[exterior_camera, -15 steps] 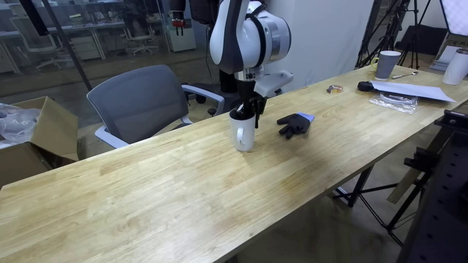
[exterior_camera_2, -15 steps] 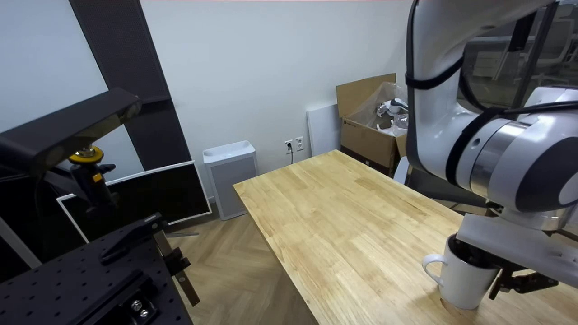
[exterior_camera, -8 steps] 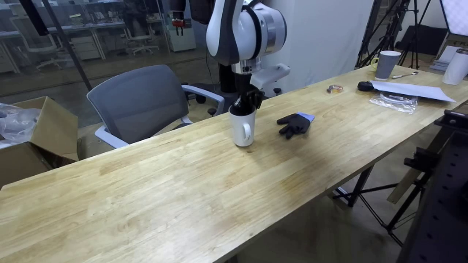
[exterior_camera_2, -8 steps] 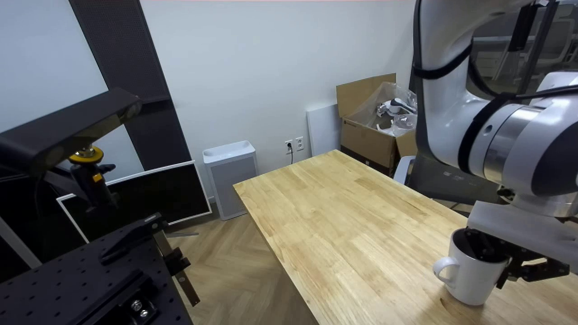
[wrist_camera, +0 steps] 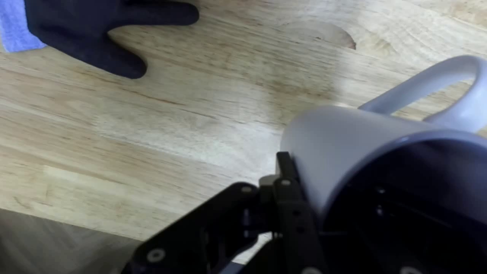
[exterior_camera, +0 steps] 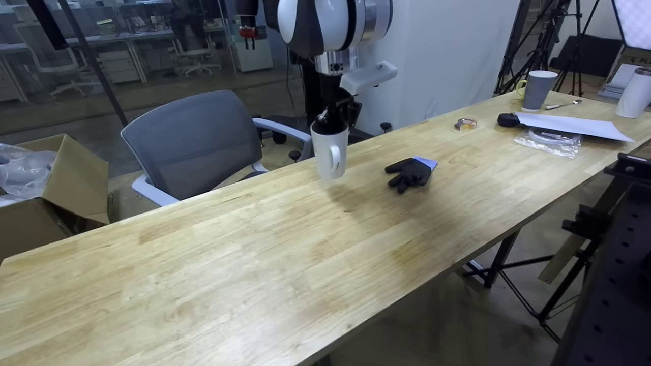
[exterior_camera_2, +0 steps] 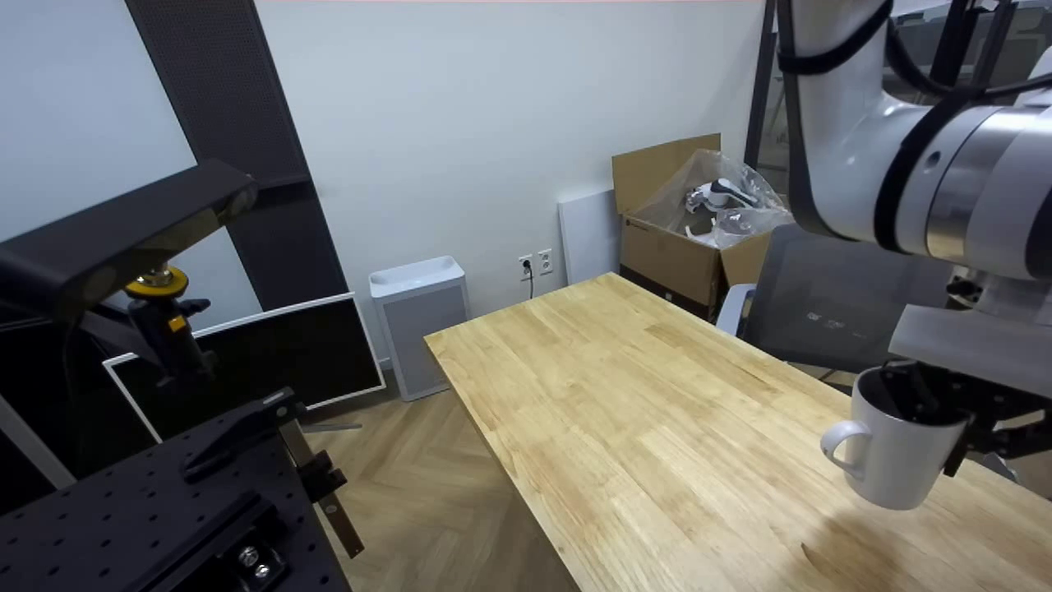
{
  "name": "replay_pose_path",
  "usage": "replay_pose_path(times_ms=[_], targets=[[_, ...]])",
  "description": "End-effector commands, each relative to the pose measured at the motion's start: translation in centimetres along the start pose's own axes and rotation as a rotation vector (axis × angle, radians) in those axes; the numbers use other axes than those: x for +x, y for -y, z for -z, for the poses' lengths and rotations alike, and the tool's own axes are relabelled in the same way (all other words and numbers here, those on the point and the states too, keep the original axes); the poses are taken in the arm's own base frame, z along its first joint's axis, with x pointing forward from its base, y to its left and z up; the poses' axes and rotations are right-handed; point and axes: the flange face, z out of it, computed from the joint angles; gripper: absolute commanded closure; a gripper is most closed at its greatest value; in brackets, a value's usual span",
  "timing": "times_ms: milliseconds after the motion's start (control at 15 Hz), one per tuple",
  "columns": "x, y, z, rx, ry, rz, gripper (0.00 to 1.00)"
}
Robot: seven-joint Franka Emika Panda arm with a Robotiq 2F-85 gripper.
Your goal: Move the cup backward near the edge of the table
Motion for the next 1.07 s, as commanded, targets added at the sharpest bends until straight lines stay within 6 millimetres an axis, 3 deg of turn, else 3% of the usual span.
replay_pose_path(times_ms=[0, 533, 1000], targets=[[0.7, 0.1, 2.8, 0.003, 0.011, -0.021, 0.98], [-0.6, 2.1, 2.2, 0.028, 0.08, -0.016, 0.98], [-5.1, 2.8, 0.7, 0.032, 0.154, -0.074, 0.98]])
